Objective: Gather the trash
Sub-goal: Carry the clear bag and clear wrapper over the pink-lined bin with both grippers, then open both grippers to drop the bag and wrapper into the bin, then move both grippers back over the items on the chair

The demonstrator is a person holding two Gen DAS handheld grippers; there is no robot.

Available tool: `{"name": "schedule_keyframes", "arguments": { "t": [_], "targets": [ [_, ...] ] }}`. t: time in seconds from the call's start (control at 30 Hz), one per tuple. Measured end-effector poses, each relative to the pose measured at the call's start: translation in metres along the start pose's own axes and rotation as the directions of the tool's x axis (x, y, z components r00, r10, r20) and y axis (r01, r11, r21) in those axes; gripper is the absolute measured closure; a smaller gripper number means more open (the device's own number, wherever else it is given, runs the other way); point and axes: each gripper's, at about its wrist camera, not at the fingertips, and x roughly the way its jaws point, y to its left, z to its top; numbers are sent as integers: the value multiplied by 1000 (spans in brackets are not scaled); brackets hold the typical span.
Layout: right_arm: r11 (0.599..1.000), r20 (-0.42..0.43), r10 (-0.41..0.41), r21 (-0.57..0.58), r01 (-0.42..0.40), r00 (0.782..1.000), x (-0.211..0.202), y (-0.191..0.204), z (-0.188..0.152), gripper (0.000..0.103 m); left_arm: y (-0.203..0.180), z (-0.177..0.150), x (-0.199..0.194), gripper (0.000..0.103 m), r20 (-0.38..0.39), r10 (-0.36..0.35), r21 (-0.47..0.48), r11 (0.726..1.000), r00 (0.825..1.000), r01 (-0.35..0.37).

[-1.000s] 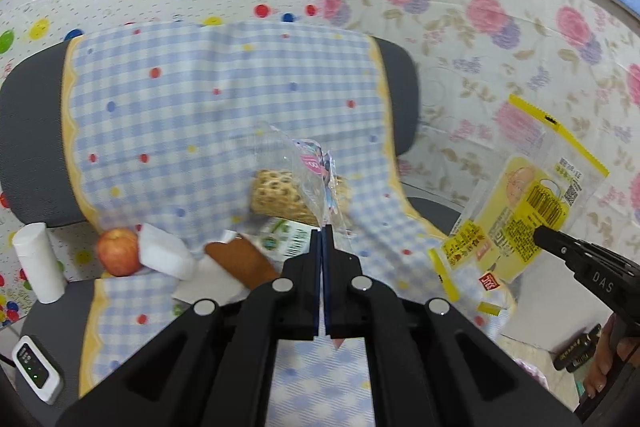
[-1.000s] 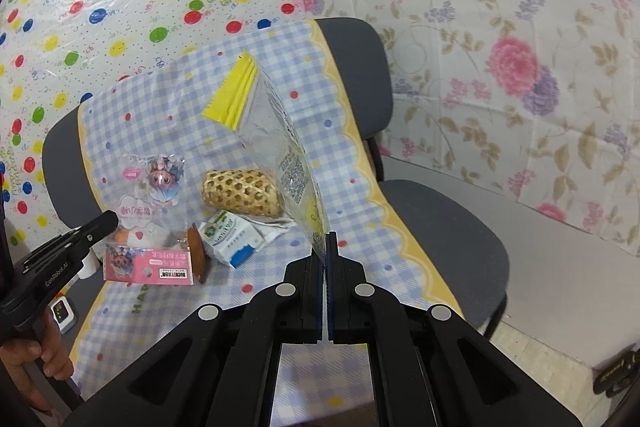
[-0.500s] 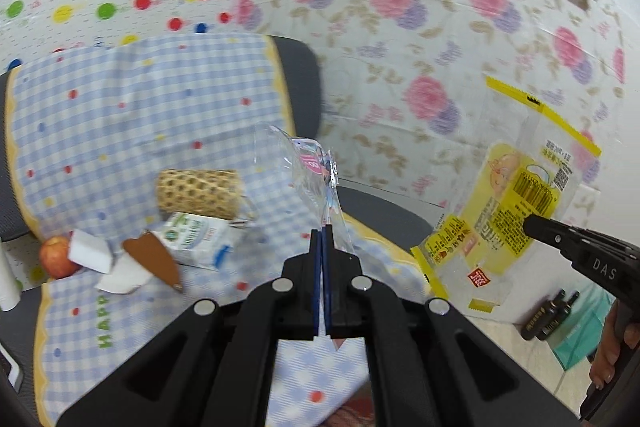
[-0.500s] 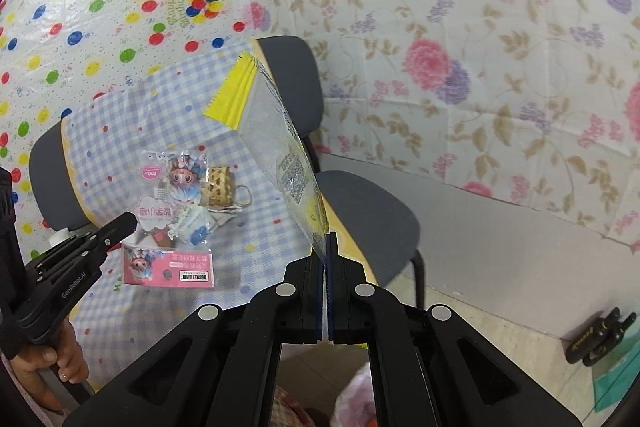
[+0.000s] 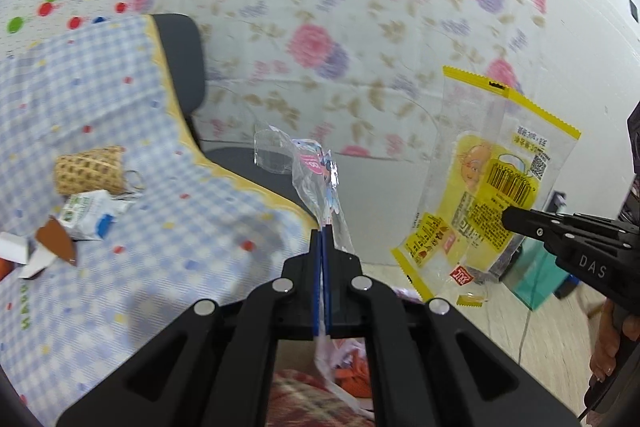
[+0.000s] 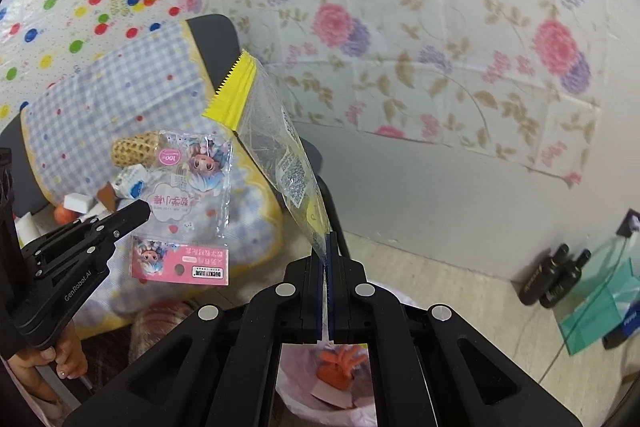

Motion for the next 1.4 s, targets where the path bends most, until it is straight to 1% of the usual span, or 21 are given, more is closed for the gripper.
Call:
{"name": "schedule_keyframes", "arguments": {
  "t": [0.17, 0.33, 0.53, 0.63, 0.7, 0.73, 0.77, 0.8, 0.83, 0.87, 1.07, 1.4],
  "targets": [
    [999, -32, -28, 38, 29, 999, -2, -20, -18, 101, -26, -12, 15, 103, -48, -52, 33, 998, 997, 54],
    [997, -72, -31, 62, 36, 997, 11, -31, -29, 101, -45, -23, 34, 103, -115, -85, 48, 995, 990, 91],
    [995, -127, -22, 92, 34, 992, 38, -43, -39, 101, -47, -29, 56, 103, -179, -89, 40, 994, 980, 97],
    [995, -148, -10, 99, 25, 989, 50, -46, -42, 96, -46, -29, 66, 103, -204, -88, 32, 995, 975, 96],
    [995, -161, -10, 99, 26, 987, 57, -46, -44, 96, -45, -30, 71, 103, -223, -87, 27, 995, 971, 96],
    [994, -164, -7, 103, 24, 986, 59, -46, -45, 96, -44, -31, 74, 98, -233, -91, 21, 995, 968, 99],
    [994, -169, -1, 110, 20, 986, 62, -47, -46, 91, -42, -31, 76, 89, -238, -92, 17, 995, 967, 98],
    [993, -174, 0, 112, 20, 985, 64, -48, -47, 80, -41, -31, 77, 83, -241, -90, 10, 995, 966, 95],
    [993, -174, -1, 113, 21, 985, 65, -48, -47, 75, -38, -31, 77, 72, -238, -88, 2, 996, 967, 91],
    [994, -172, -4, 110, 23, 985, 65, -48, -47, 69, -37, -31, 78, 65, -236, -89, -4, 996, 968, 91],
    [994, -159, -8, 104, 25, 987, 63, -46, -43, 69, -25, -28, 76, 65, -223, -93, -39, 996, 970, 86],
    [997, -128, 11, 72, -1, 992, 55, -29, -29, 69, 6, -22, 59, 65, -187, -31, -83, 996, 982, 16]
  ]
}}
